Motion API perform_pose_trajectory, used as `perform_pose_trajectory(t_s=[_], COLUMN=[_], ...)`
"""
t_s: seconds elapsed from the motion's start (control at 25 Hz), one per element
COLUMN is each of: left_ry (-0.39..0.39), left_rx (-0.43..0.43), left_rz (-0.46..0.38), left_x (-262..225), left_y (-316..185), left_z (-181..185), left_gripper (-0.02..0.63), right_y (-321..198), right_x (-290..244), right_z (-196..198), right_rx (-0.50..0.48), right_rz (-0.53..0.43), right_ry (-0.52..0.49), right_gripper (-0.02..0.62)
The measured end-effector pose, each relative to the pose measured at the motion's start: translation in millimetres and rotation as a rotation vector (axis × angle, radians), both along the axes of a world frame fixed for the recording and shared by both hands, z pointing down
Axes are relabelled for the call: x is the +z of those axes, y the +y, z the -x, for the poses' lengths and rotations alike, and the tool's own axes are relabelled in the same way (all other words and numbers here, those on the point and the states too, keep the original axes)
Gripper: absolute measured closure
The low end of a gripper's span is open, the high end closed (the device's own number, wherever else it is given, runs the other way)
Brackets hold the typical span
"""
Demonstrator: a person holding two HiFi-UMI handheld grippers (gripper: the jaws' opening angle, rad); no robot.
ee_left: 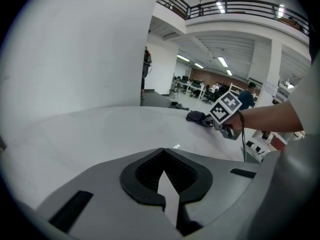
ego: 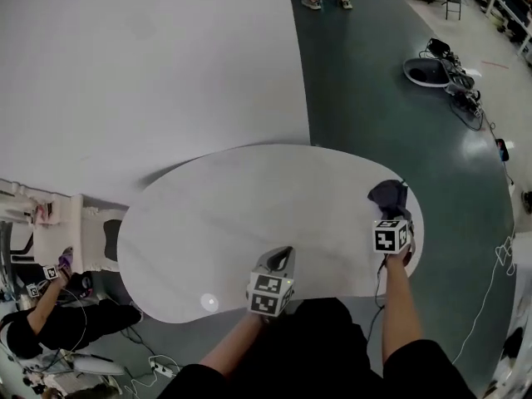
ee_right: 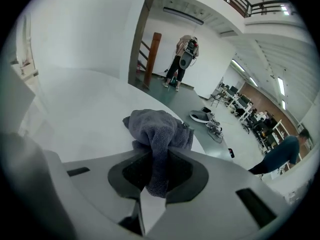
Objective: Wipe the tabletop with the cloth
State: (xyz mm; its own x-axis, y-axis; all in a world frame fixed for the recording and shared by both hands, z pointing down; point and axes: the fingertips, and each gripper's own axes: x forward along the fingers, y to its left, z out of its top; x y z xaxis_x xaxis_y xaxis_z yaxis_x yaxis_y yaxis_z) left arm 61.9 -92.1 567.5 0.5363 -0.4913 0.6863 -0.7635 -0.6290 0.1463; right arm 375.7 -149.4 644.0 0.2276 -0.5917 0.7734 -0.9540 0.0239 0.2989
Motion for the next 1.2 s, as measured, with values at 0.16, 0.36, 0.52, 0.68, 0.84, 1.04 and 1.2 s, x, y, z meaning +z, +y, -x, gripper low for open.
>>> perform_pose_trajectory(t_s=[0.16, 0.36, 0.52, 0.68, 0.84, 1.04, 1.2], left_ry=[0.009, 0.011, 0.021, 0.027, 0.032, 0.039, 0.045], left_rx=[-0.056, -0.069, -0.103, -0.126, -0.137, -0.149, -0.161], left_rz=[0.008, 0.008, 0.005, 0.003, 0.008, 0.013, 0.013], left_x=[1, 3, 0, -2, -1, 0, -1], left_y=[-9, -7, -13, -15, -15, -17, -20], left_z=[20, 26, 40, 52, 63, 72, 80], left_gripper=[0.6, 0.6, 0.6, 0.6, 0.6, 0.6, 0.6], right_y=[-16, -32, -43, -51, -59, -66, -72], right_x=[-2, -1, -3, -4, -5, -5, -5], right_z=[21, 44, 65, 83, 102, 116, 125], right_rx=[-0.056, -0.148, -0.19, -0.22, -0.243, -0.251, -0.259], right_rz=[0.012, 0.045, 0.062, 0.064, 0.067, 0.076, 0.082], right_ry=[0.027, 0.065, 0.069, 0.073, 0.08, 0.079, 0.082], right_gripper=[0.548, 0.549, 0.551, 0.551, 0.551, 0.551, 0.551])
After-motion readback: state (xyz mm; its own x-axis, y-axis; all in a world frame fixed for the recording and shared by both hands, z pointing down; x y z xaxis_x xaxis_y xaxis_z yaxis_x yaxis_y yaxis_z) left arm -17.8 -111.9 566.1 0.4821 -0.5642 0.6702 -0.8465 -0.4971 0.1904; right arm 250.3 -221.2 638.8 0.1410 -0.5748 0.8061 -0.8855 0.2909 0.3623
